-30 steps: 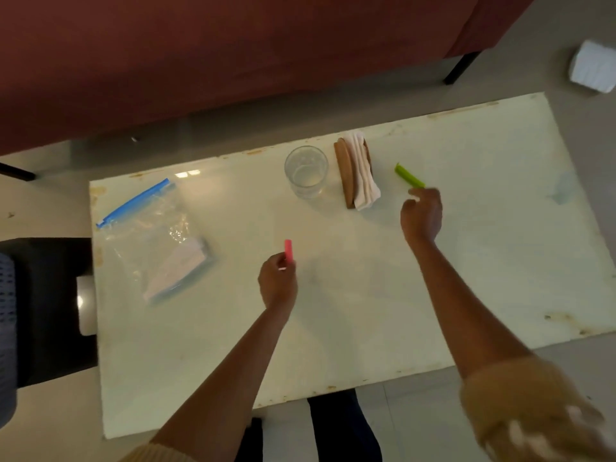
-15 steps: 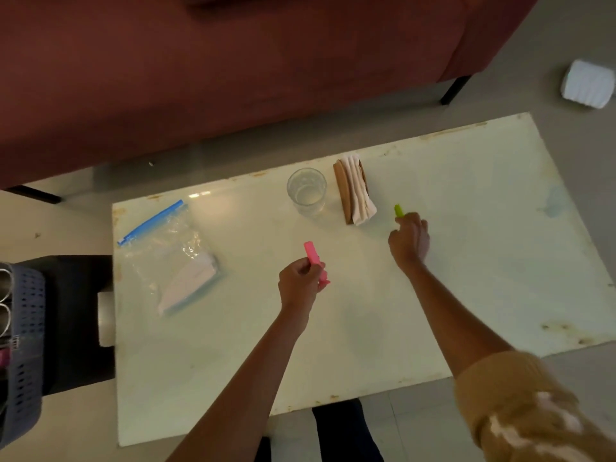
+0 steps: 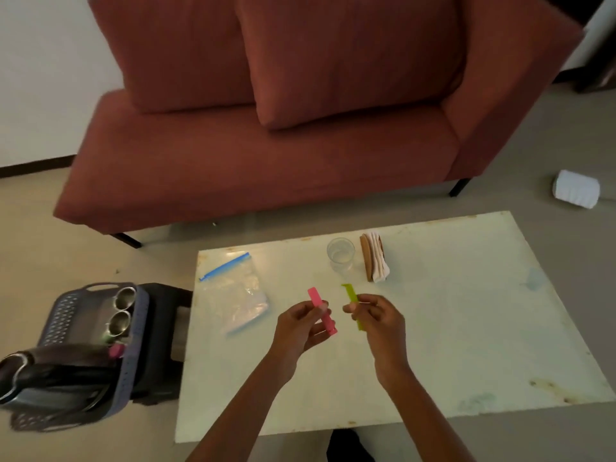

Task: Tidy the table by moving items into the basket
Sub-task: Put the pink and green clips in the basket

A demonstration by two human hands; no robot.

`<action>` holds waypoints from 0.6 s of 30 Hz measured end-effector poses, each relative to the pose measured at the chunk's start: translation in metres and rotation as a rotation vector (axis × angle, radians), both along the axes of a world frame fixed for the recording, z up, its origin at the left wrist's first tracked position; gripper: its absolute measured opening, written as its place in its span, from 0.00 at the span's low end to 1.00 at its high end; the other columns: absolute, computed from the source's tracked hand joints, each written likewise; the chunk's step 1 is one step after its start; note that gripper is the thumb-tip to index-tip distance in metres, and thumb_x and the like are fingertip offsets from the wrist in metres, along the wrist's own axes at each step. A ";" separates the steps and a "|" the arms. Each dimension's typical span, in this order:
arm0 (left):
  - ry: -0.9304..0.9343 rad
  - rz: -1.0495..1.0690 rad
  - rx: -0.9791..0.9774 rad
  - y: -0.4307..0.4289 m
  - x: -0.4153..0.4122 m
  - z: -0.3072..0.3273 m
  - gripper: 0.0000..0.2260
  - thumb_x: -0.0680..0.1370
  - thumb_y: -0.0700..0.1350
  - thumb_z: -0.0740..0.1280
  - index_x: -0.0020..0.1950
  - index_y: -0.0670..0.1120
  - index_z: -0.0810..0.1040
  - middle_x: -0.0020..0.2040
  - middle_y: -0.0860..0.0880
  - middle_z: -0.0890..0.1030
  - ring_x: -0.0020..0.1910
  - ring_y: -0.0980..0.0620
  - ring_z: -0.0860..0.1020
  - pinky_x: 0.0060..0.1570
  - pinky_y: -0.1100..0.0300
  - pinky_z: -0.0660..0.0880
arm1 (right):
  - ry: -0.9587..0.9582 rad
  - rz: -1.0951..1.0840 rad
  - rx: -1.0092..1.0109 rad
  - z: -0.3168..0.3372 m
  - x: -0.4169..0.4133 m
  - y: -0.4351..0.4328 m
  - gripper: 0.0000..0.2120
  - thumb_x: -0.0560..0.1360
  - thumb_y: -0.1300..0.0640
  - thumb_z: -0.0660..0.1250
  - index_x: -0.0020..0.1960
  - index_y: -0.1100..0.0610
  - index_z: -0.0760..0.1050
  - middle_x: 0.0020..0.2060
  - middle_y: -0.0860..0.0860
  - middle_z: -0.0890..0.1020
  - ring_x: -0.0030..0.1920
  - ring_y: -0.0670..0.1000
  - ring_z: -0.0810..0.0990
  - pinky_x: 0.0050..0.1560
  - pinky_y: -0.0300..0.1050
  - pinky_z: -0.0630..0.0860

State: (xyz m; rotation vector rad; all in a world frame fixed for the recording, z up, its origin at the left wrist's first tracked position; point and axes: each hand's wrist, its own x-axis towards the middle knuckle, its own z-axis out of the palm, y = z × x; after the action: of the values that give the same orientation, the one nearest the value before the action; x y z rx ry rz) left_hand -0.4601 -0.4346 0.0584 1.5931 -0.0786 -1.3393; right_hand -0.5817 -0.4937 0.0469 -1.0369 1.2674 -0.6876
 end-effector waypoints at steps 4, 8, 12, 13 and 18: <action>-0.006 -0.070 -0.020 0.047 0.006 0.044 0.10 0.75 0.43 0.68 0.54 0.40 0.79 0.47 0.43 0.85 0.44 0.46 0.84 0.49 0.55 0.80 | -0.056 0.123 0.095 0.045 0.009 0.047 0.06 0.76 0.57 0.64 0.48 0.56 0.79 0.42 0.52 0.85 0.41 0.50 0.81 0.39 0.39 0.73; 0.028 -0.012 -0.067 0.094 0.016 0.075 0.10 0.74 0.42 0.69 0.53 0.40 0.81 0.46 0.42 0.85 0.45 0.44 0.84 0.51 0.53 0.80 | -0.064 0.131 0.166 0.074 0.026 0.086 0.05 0.75 0.57 0.66 0.46 0.55 0.80 0.42 0.52 0.83 0.43 0.52 0.80 0.41 0.42 0.75; 0.017 0.049 -0.113 0.138 0.023 0.093 0.08 0.76 0.42 0.68 0.53 0.41 0.81 0.47 0.42 0.85 0.47 0.43 0.84 0.53 0.51 0.80 | -0.089 0.195 0.181 0.096 0.047 0.124 0.04 0.75 0.57 0.67 0.43 0.54 0.80 0.41 0.52 0.83 0.45 0.52 0.79 0.43 0.43 0.76; 0.019 0.076 -0.123 0.149 0.026 0.096 0.08 0.76 0.42 0.67 0.53 0.42 0.81 0.47 0.42 0.85 0.48 0.43 0.84 0.53 0.51 0.80 | -0.093 0.228 0.165 0.101 0.052 0.134 0.04 0.75 0.57 0.67 0.44 0.54 0.81 0.41 0.52 0.83 0.45 0.53 0.80 0.44 0.43 0.76; 0.071 0.162 -0.147 0.208 0.044 0.106 0.08 0.76 0.41 0.67 0.52 0.41 0.82 0.48 0.42 0.85 0.48 0.44 0.84 0.54 0.51 0.79 | 0.012 0.365 -0.067 0.106 0.075 0.186 0.06 0.74 0.58 0.68 0.48 0.59 0.79 0.42 0.52 0.83 0.43 0.49 0.81 0.40 0.34 0.76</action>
State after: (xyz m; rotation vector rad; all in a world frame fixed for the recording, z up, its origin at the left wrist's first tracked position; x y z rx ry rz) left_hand -0.4160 -0.2270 0.1643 1.3975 -0.0044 -1.2346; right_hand -0.5069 -0.3076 0.1525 -1.2884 1.0322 -0.4454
